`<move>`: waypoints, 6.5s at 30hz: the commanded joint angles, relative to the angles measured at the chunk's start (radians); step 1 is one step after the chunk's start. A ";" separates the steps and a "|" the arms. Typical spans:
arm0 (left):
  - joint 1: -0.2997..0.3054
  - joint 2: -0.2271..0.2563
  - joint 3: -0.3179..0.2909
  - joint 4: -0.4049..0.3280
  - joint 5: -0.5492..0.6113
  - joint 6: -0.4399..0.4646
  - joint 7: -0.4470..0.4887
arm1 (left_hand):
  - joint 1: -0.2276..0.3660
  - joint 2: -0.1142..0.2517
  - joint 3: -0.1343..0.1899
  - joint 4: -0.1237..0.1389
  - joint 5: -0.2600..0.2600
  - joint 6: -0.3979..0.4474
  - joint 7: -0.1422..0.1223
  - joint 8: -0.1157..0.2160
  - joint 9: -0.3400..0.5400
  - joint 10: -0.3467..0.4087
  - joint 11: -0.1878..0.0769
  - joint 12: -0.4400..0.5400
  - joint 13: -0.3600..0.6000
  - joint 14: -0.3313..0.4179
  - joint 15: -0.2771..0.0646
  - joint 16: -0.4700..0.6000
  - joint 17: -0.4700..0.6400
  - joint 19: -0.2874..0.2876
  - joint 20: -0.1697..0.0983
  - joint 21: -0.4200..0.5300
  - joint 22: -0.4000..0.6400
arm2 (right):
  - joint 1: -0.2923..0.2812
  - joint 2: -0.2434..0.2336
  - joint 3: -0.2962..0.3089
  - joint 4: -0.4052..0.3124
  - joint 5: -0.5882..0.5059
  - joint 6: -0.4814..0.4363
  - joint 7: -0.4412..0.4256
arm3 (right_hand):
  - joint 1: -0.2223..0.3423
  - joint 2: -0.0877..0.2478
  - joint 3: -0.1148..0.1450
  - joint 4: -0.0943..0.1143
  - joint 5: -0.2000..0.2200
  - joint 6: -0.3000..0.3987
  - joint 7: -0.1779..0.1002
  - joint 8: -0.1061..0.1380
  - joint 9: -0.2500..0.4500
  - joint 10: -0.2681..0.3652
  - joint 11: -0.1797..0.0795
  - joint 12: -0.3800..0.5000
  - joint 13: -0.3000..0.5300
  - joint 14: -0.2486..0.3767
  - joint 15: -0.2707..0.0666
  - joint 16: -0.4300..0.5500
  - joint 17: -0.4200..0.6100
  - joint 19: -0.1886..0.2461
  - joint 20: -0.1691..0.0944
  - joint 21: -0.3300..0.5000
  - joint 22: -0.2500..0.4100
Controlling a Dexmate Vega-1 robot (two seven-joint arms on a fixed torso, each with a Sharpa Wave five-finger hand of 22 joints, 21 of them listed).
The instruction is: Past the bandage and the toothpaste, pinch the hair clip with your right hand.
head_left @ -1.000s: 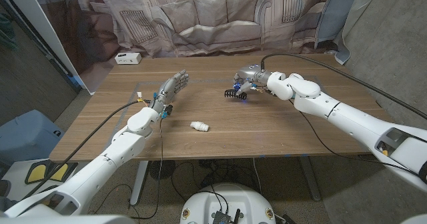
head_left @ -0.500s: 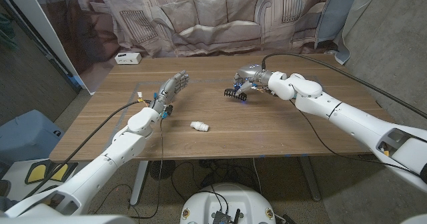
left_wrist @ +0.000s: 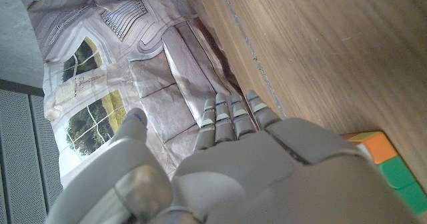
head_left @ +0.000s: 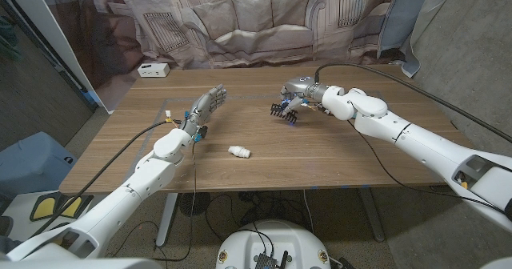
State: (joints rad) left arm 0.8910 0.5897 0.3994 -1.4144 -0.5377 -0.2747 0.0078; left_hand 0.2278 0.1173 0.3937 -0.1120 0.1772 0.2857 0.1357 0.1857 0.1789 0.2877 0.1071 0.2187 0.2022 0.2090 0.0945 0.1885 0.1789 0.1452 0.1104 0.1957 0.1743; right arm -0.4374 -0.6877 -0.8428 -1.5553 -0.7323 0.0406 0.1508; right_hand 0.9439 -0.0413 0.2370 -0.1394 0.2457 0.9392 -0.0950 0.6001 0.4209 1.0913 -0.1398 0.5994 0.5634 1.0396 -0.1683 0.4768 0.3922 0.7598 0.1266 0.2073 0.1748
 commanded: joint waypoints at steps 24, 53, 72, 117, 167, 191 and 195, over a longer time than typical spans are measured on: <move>-0.017 -0.003 0.004 0.018 -0.002 -0.003 -0.012 | -0.007 -0.002 0.009 -0.001 0.000 0.006 0.001 0.002 0.002 0.005 0.002 -0.003 0.002 0.006 -0.001 0.000 0.002 -0.006 -0.001 0.003 0.005 | -0.007 0.008 0.008 -0.015 0.004 -0.035 -0.008 | 0.097 0.045 -0.047 0.011 0.024 0.081 -0.051 0.041 -0.022 0.035 -0.058 0.203 0.379 0.048 -0.044 -0.007 0.095 0.029 -0.032 0.003 0.004; -0.041 -0.016 0.010 0.050 -0.002 -0.005 -0.023 | -0.008 -0.003 0.014 -0.002 0.000 0.007 0.000 0.003 0.002 0.006 0.000 -0.003 0.002 0.006 -0.001 0.000 0.002 -0.006 -0.002 0.003 0.005 | 0.000 0.006 0.000 -0.009 -0.011 -0.052 -0.014 | 0.063 0.049 -0.073 0.039 0.034 0.069 -0.040 0.025 -0.091 0.014 -0.057 0.099 0.195 -0.024 -0.044 -0.130 0.085 0.005 -0.007 -0.009 0.002; -0.055 -0.019 0.014 0.060 0.002 -0.008 -0.031 | -0.008 -0.004 0.017 -0.003 0.000 0.007 0.001 0.003 0.002 0.008 0.003 -0.002 0.001 0.007 -0.001 0.000 0.002 -0.007 0.000 0.003 0.005 | -0.019 -0.004 0.009 -0.030 -0.011 -0.071 -0.027 | 0.047 0.050 -0.081 0.045 0.033 0.027 -0.033 -0.049 -0.155 -0.037 -0.023 0.013 0.078 -0.082 -0.032 -0.206 0.040 -0.006 0.005 -0.011 0.002; -0.030 -0.016 0.006 0.041 -0.003 -0.016 -0.018 | -0.010 -0.006 0.022 -0.005 0.000 0.008 -0.001 0.003 0.002 0.006 0.001 -0.003 0.001 0.007 -0.002 0.000 0.002 -0.009 0.002 0.003 0.005 | -0.030 -0.020 -0.015 -0.078 -0.144 -0.148 0.020 | 0.045 0.058 -0.089 0.039 0.020 -0.018 -0.026 -0.157 -0.232 -0.127 -0.003 -0.127 -0.063 -0.158 0.002 -0.260 -0.015 -0.021 0.039 -0.011 0.002; -0.008 0.005 -0.003 -0.005 0.002 -0.005 -0.001 | -0.012 -0.007 0.029 -0.007 0.001 0.008 0.000 0.002 0.002 0.007 -0.001 -0.002 0.002 0.008 0.000 0.000 0.002 -0.007 -0.002 0.004 0.005 | -0.035 -0.017 -0.026 -0.098 -0.213 -0.206 0.091 | -0.012 0.044 -0.112 0.046 -0.007 -0.080 -0.056 -0.267 -0.241 -0.200 -0.001 -0.290 -0.206 -0.273 0.018 -0.278 -0.065 -0.061 0.076 -0.017 0.002; -0.026 -0.018 0.013 0.032 0.004 -0.015 -0.018 | -0.011 -0.008 0.032 -0.009 0.001 0.007 -0.003 0.002 0.002 0.005 0.001 -0.003 0.002 0.009 -0.003 0.000 0.001 -0.009 0.000 0.003 0.005 | -0.036 0.011 -0.050 -0.046 -0.234 -0.213 0.014 | -0.028 0.050 -0.117 0.046 -0.002 -0.084 -0.069 -0.309 -0.239 -0.200 -0.015 -0.345 -0.262 -0.303 0.026 -0.262 -0.078 -0.069 0.081 -0.013 0.002; -0.033 -0.019 0.015 0.034 0.006 -0.010 -0.020 | -0.010 -0.009 0.033 -0.011 0.001 0.007 -0.003 0.002 0.002 0.002 0.002 -0.005 0.001 0.009 -0.002 0.000 0.001 -0.009 0.000 0.003 0.005 | -0.032 0.018 -0.059 -0.030 -0.238 -0.213 0.005 | -0.029 0.051 -0.117 0.046 -0.001 -0.085 -0.072 -0.311 -0.238 -0.200 -0.016 -0.348 -0.264 -0.303 0.027 -0.262 -0.079 -0.069 0.080 -0.012 0.002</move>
State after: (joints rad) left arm 0.8782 0.5817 0.4016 -1.4006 -0.5357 -0.2833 0.0032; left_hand 0.2226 0.1120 0.4171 -0.1213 0.1772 0.2857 0.1356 0.1857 0.1789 0.2877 0.1071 0.2177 0.2020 0.2089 0.0945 0.1885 0.1767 0.1408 0.1149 0.1956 0.1743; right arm -0.4700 -0.6865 -0.8843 -1.6185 -0.9581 -0.1704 0.1951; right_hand 0.9276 0.0094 0.1222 -0.0943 0.2397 0.8516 -0.1608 0.2933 0.1812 0.8838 -0.1536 0.2545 0.2979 0.7353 -0.0771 0.2072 0.3110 0.6910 0.2093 0.1923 0.1743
